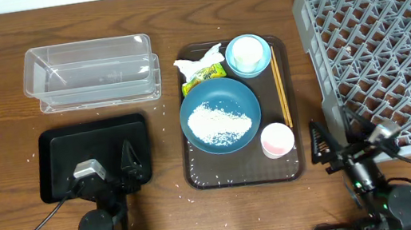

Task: Sort waste into correct bins and load items into the dishwasher rack
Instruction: 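Move the right gripper to the pink cup and grasp it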

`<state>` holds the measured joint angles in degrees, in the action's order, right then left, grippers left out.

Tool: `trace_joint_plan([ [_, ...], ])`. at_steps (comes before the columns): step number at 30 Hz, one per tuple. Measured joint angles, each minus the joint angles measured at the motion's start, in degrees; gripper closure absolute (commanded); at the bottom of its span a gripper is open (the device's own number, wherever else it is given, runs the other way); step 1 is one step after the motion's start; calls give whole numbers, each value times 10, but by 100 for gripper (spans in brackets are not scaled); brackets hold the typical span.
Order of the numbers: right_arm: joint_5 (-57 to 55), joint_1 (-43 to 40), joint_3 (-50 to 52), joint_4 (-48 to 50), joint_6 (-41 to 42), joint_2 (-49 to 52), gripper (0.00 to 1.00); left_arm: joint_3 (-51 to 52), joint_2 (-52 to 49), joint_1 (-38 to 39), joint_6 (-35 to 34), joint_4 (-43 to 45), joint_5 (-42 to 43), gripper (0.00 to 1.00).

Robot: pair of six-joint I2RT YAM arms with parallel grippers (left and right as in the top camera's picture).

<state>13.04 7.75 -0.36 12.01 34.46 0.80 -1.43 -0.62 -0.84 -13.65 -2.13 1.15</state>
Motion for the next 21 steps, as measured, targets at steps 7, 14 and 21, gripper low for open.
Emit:
trace_joint_plan([
  [7, -2, 0, -7, 178, 40, 3, 1, 0, 0, 0, 0, 0, 0, 5],
  [14, 72, 0, -135, -12, -78, 126, 1, 0, 0, 0, 0, 0, 0, 5],
  [21, 154, 5, -361, -242, -191, 348, 1, 0, 0, 0, 1, -1, 0, 5],
])
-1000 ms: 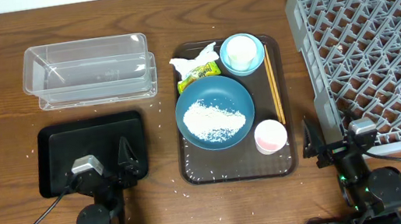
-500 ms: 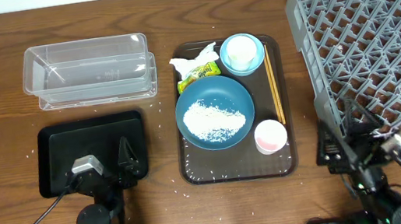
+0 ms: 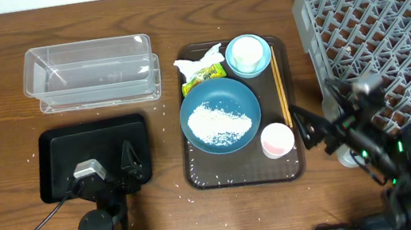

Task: Sort waste into correct bins and load items into the dishwasher rack
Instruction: 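Move the right gripper to the pink cup and grasp it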

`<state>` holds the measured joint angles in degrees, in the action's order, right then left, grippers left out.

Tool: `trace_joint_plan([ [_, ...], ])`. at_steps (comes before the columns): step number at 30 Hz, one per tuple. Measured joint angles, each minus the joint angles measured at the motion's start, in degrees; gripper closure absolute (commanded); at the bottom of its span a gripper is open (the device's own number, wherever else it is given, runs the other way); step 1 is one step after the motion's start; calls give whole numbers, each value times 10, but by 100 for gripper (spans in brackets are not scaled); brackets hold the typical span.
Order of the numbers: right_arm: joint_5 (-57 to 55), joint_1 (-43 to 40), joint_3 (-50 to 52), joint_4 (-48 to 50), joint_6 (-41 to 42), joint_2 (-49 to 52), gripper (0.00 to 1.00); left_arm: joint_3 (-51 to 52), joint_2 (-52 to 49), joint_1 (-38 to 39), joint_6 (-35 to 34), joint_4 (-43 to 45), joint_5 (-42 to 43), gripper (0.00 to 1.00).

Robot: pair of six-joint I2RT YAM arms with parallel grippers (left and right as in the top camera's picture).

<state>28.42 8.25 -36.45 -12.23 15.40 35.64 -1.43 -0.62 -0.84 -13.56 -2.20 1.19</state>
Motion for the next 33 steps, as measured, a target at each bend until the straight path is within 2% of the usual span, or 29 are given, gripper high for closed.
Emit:
trace_joint_plan([
  [4, -2, 51, -116, -134, -83, 125, 1, 0, 0, 0, 1, 0, 0, 5],
  [8, -73, 148, -213, -254, -151, 250, 1, 0, 0, 0, 1, 0, 0, 5],
  [15, -224, 283, -281, -374, -192, 421, 1, 0, 0, 0, 1, 0, 0, 5],
  [22, -274, 323, -285, -460, -177, 473, 1, 0, 0, 0, 1, 0, 0, 5],
  [30, -267, 323, -287, -474, -121, 474, 1, 0, 0, 0, 1, 0, 0, 5],
  [31, -265, 323, -287, -471, -119, 474, 5, 0, 0, 0, 1, 0, 0, 5],
  [32, -264, 323, -285, -466, -118, 474, 16, 0, 0, 0, 1, 0, 0, 5],
  [33, -263, 323, -281, -457, -119, 474, 31, 0, 0, 0, 1, 0, 0, 5],
])
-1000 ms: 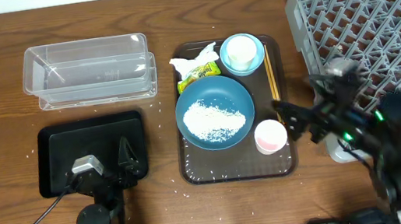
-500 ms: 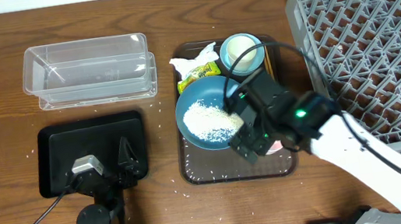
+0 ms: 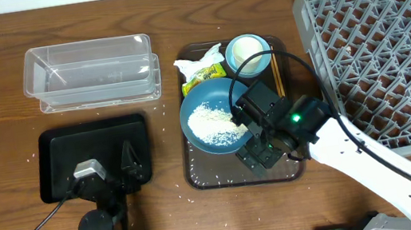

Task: Sort waste into correct bins and load items into the dishwasher rack
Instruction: 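Move the right gripper to the pink cup and grasp it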

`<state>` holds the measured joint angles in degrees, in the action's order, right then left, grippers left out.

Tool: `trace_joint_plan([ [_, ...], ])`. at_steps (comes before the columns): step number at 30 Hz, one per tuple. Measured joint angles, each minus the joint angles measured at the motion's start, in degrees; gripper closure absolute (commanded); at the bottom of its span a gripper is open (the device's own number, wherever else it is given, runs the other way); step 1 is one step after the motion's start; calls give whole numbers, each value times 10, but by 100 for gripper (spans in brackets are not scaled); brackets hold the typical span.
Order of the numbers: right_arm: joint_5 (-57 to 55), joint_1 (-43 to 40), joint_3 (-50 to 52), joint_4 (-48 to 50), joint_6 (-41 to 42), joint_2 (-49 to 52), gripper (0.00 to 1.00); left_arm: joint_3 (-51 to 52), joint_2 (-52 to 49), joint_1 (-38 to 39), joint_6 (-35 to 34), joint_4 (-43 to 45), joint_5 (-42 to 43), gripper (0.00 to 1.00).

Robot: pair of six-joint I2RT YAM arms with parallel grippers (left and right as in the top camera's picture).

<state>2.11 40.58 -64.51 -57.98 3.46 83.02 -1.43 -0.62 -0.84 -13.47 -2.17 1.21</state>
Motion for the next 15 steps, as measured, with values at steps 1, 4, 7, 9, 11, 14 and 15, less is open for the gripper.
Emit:
trace_joint_plan([
  [1, 1, 0, 5, 10, 2, 0, 42, 0, 0, 0, 0, 0, 0, 5],
  [4, 2, 0, 25, 32, 7, 2, 44, 0, 0, 0, 0, 0, 0, 5],
  [7, -5, 0, 44, 36, 7, 3, 44, 0, 0, 0, 0, 0, 0, 5],
  [9, -15, 0, 54, 36, 7, 5, 45, 0, 0, 0, 0, 0, 0, 5],
  [11, -19, 0, 57, 38, 9, 6, 47, 0, 0, 0, 0, 0, 0, 5],
  [14, -23, 0, 58, 48, 20, 6, 51, 0, 0, 0, 0, 0, 0, 5],
  [15, -25, 0, 58, 52, 22, 6, 52, 0, 0, 0, 0, 0, 0, 5],
])
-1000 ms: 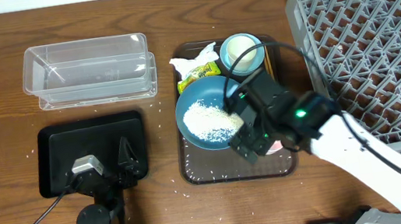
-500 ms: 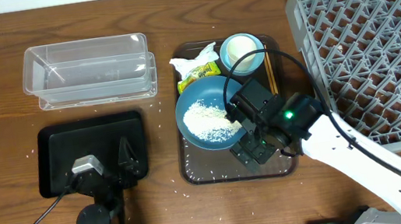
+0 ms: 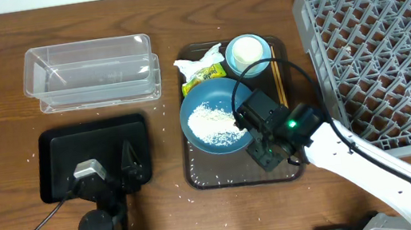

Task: Sort waste into correct bins and load items into the dishwasher rack
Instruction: 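Move the right gripper to the pink cup and grasp it, then carry the pink cup with the right gripper into the dish rack and release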

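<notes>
A brown tray (image 3: 198,176) in the middle holds a blue bowl (image 3: 208,119) of white rice, a light blue cup (image 3: 247,51), chopsticks (image 3: 278,80), a white napkin (image 3: 199,58) and a green wrapper (image 3: 208,73). My right gripper (image 3: 265,148) hangs over the tray's front right corner, just right of the bowl. Its wrist hides the fingers and whatever lies under them. My left gripper (image 3: 128,160) rests at the front left, fingers together, holding nothing.
A clear plastic bin (image 3: 91,73) stands at the back left, with a black bin (image 3: 73,146) in front of it. The grey dishwasher rack (image 3: 390,49) fills the right side. Small white crumbs dot the table in front of the tray.
The right arm has shifted slightly toward the front right over the tray's front right corner. The left arm and the items in view on the tray have not moved.
The right gripper first rested at the front right beside the rack, and a small pink-and-white cup stood on the tray's front right corner. It then rose toward the tray. It then reached over that corner, hiding the cup, and stays there now.
</notes>
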`<state>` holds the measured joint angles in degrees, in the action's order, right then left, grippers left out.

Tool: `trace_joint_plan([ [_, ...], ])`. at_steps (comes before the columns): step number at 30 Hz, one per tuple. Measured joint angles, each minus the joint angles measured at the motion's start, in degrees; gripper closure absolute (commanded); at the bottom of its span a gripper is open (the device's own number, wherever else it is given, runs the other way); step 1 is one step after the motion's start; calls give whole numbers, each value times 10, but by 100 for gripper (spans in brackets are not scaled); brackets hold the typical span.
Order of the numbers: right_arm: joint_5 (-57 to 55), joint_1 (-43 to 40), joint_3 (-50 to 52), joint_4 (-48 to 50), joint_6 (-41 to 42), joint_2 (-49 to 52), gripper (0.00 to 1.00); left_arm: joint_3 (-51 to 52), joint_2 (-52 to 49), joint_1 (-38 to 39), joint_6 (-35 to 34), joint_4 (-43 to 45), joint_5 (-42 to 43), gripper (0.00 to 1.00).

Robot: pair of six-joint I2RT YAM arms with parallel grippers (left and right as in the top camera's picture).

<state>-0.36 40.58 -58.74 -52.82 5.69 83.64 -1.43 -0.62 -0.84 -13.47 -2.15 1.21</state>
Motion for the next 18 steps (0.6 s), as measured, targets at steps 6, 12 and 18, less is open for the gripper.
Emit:
trace_joint_plan([
  [6, -6, 0, 11, 28, 5, 0, 51, 0, 0, 0, 0, 0, 0, 5],
  [12, -8, 0, 47, 50, 14, 7, 52, 0, 0, 0, 0, 0, 0, 5],
  [18, -8, 0, 50, 60, 25, 9, 66, 0, 0, 0, 0, 0, 0, 5],
])
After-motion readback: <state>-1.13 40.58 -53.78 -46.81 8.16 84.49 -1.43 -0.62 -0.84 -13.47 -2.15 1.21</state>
